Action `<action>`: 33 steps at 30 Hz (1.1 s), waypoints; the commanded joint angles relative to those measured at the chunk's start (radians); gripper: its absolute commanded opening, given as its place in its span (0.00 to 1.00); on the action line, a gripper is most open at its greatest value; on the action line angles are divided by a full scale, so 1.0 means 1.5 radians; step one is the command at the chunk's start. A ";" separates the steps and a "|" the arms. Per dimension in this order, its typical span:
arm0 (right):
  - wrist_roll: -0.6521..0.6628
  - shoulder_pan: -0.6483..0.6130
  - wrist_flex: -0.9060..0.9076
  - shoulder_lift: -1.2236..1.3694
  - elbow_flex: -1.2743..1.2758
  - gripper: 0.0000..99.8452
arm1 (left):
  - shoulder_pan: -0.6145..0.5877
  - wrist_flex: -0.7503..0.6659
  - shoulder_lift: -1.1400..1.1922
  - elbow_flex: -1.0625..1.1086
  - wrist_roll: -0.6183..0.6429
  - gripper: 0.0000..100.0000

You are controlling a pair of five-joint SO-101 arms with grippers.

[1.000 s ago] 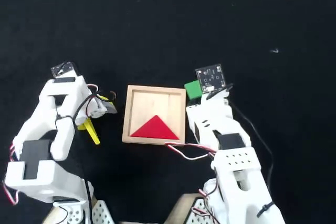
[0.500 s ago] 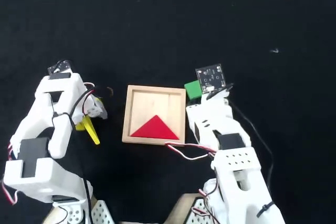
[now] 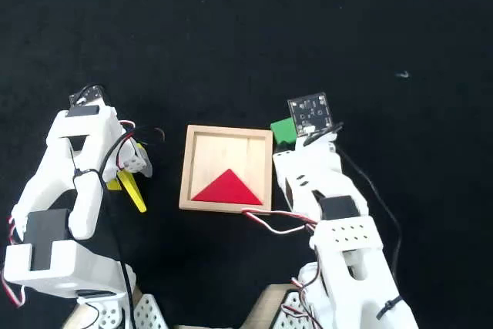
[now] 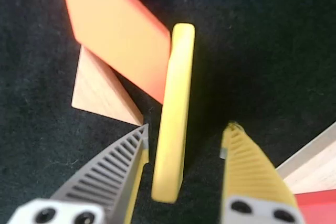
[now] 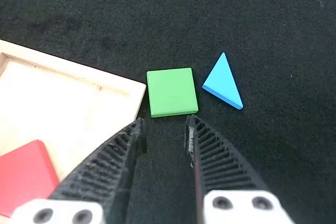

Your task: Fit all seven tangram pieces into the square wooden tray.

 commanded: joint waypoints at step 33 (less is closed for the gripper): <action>0.007 0.065 -0.025 0.001 -0.009 0.13 | 0.274 0.162 -0.121 -0.276 -0.345 0.03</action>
